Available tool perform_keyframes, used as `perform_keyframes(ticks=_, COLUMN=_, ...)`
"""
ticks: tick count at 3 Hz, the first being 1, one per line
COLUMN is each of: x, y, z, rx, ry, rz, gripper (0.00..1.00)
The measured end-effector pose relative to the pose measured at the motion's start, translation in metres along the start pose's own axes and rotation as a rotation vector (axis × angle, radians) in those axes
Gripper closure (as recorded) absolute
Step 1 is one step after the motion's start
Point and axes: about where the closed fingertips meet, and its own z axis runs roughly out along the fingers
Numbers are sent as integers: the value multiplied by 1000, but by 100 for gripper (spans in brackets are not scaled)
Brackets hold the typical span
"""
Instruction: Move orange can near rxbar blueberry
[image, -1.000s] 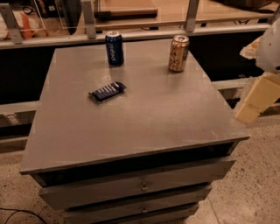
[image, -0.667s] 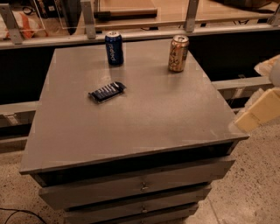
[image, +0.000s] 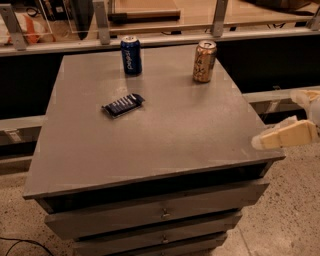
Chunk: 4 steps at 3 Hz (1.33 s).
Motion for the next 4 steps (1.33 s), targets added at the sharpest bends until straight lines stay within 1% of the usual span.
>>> perform_keyframes(ticks=1, x=-23, y=-42, z=21, rx=38, ry=-240, rz=5, gripper=0)
perform_keyframes(ticks=2, x=-38, y=-79, z=48, rx=30, ry=-349, rz=14, gripper=0)
perform_keyframes(ticks=3, x=-40, y=-76, z=47, rx=34, ry=-352, rz=13, gripper=0)
perform_keyframes(ticks=4, x=-48, y=-81, z=66, rx=19, ry=-396, rz=50, gripper=0)
